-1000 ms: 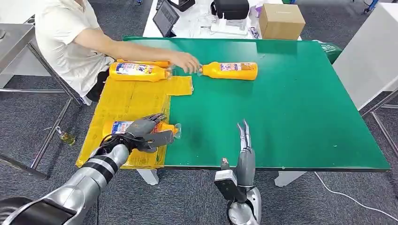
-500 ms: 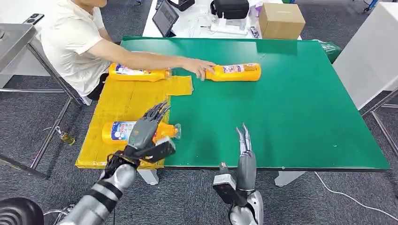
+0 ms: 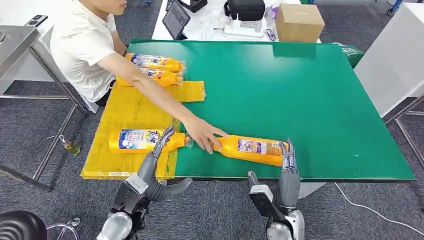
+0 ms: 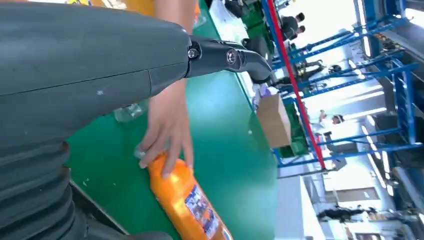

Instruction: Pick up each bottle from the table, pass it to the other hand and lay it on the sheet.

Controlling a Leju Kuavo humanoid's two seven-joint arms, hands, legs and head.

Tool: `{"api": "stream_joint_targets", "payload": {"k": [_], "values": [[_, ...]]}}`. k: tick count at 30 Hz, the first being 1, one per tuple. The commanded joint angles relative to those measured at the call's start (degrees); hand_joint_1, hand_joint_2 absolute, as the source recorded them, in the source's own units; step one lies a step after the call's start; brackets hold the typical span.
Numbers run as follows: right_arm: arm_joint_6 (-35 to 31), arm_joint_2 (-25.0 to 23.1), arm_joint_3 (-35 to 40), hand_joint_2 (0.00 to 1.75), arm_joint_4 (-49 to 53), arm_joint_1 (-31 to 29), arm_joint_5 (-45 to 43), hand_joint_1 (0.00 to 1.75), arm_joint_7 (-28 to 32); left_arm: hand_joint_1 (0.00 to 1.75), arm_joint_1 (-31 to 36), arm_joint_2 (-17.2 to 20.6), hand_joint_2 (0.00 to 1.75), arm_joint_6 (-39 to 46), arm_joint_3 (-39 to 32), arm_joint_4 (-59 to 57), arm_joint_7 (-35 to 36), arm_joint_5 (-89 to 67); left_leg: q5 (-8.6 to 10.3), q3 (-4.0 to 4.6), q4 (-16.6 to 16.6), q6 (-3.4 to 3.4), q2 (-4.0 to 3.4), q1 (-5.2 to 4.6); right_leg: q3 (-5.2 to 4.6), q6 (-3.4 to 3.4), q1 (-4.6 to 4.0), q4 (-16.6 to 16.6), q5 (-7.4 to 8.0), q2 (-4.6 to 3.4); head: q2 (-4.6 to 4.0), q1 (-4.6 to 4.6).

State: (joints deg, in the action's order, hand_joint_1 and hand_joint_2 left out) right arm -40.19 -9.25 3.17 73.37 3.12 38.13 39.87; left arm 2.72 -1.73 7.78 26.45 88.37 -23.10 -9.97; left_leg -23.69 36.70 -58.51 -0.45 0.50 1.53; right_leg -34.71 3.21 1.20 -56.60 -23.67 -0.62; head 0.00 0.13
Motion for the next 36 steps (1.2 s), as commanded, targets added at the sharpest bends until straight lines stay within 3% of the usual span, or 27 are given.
{"api": "stream_joint_targets", "payload": {"k": [1,4,6,17,20,22,32,36], "values": [[0.2,1.2,-19.2,1.75,-6.1,-5.3,23.2,0.0,-3.0,0.0,0.0,-2.0,1.75,1.4,-1.1,-2.8,-1.8,0.8,-0.15,-0.6,0.2,0.2,-0.01,-0.03,0.63,-0.22,-0.05,0.2,-0.15,0.14,0.0,-0.02],[0.2,8.6,-15.8,1.75,-14.6,-10.7,28.6,0.0,-12.1,0.0,0.3,-3.8,1.75,2.3,-0.1,-2.9,-3.4,3.9,-0.09,-0.43,0.1,0.25,0.04,-0.08,0.52,-0.1,0.01,0.2,-0.08,0.17,0.0,-0.02],[0.2,11.5,-12.9,1.75,-19.8,-14.0,28.2,0.0,-14.1,0.0,0.9,-4.0,1.75,3.2,0.2,-2.8,-3.8,4.6,-0.07,-0.35,0.1,0.21,-0.07,-0.05,0.42,-0.06,-0.01,0.2,0.0,0.03,0.0,-0.02],[0.2,11.9,-11.2,1.75,-21.4,-15.0,29.8,0.0,-16.0,0.0,1.4,-3.7,1.75,3.2,0.4,-3.2,-3.9,5.1,0.0,-0.24,0.0,0.17,-0.01,-0.16,0.26,-0.02,0.11,0.1,0.03,0.05,0.0,-0.04],[0.2,13.9,-6.9,1.75,-29.2,-20.9,30.4,0.0,-18.5,0.0,3.4,-4.6,1.75,3.0,1.4,-5.3,-3.6,6.6,-0.1,-0.54,0.1,0.28,-0.13,-0.14,0.56,-0.11,0.06,0.2,-0.02,0.0,0.0,-0.02],[0.2,14.3,-4.4,1.75,-33.9,-24.0,30.9,0.0,-19.7,0.0,4.2,-5.2,1.75,3.5,2.0,-6.3,-3.6,7.6,-0.02,-0.3,0.0,0.25,-0.23,-0.17,0.29,-0.01,0.11,0.1,0.09,-0.15,0.0,-0.02],[0.2,12.7,1.1,1.75,-42.5,-29.2,31.2,0.0,-19.0,0.0,5.0,-5.1,1.75,4.5,3.5,-6.9,-3.8,9.5,0.03,-0.36,0.1,0.28,-0.15,-0.17,0.37,-0.04,0.1,0.1,0.08,-0.04,0.0,-0.04],[0.2,12.9,4.0,1.75,-44.9,-30.3,29.1,0.0,-18.6,0.0,5.3,-4.8,1.75,-0.6,4.6,-6.7,-1.1,16.6,0.05,-0.24,0.0,0.27,-0.14,-0.17,0.27,0.05,0.11,0.1,0.1,-0.06,0.0,-0.04]]}}
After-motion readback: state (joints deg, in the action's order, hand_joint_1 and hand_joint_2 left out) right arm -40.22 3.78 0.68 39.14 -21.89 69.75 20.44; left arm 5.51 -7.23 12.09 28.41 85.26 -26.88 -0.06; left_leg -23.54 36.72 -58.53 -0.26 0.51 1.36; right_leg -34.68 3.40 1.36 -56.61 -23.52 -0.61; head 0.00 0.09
